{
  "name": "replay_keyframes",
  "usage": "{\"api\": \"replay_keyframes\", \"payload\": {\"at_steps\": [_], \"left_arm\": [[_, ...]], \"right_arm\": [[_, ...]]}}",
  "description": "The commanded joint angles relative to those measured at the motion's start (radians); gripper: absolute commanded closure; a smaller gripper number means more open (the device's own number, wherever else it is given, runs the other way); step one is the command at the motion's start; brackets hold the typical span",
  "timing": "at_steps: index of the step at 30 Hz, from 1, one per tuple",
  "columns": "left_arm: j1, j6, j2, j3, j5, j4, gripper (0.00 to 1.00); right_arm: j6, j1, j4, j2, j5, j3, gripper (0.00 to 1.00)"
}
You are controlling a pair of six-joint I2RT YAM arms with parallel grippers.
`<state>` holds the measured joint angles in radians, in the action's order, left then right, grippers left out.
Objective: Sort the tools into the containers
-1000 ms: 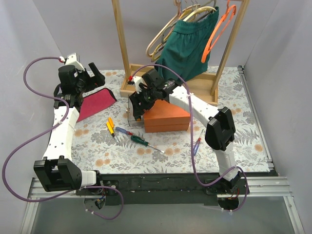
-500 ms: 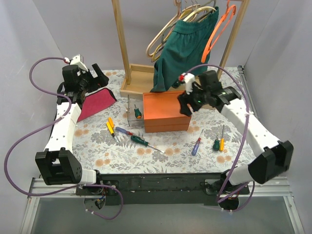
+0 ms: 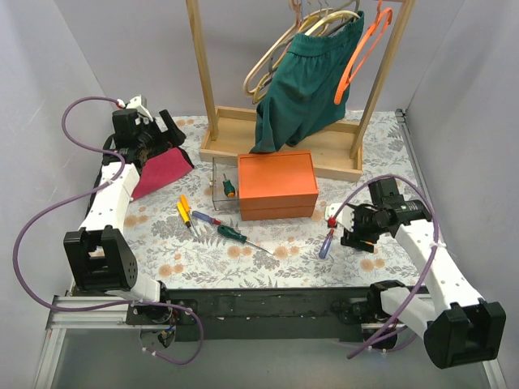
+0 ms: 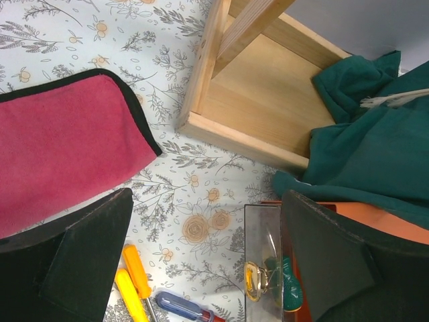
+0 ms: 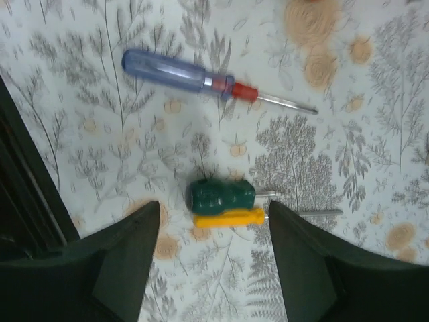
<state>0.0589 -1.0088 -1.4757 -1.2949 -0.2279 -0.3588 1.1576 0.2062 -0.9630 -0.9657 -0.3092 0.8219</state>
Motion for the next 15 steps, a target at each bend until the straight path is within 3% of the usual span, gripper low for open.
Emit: {"api": "replay_keyframes", "payload": {"at_steps": [1,8,15], "left_arm": [[0.002,0.019,0.008,0.002,-0.025,0.017,0.07],[0.002,0.039,0.017,0.026,-0.024,0.015,0.06],[0.002,0.053,0.038,0.060,-0.013,0.017,0.06]], "right_arm": [[0.437,-0.022,-0.081,-0.069,0.025,-0.009,0.27],[0.634,-0.062,-0.151,-0.278,0.090,0.074,0.31],[0.798,-0.088,-0.094,-0.323,0.131,0.046,0.30]]}}
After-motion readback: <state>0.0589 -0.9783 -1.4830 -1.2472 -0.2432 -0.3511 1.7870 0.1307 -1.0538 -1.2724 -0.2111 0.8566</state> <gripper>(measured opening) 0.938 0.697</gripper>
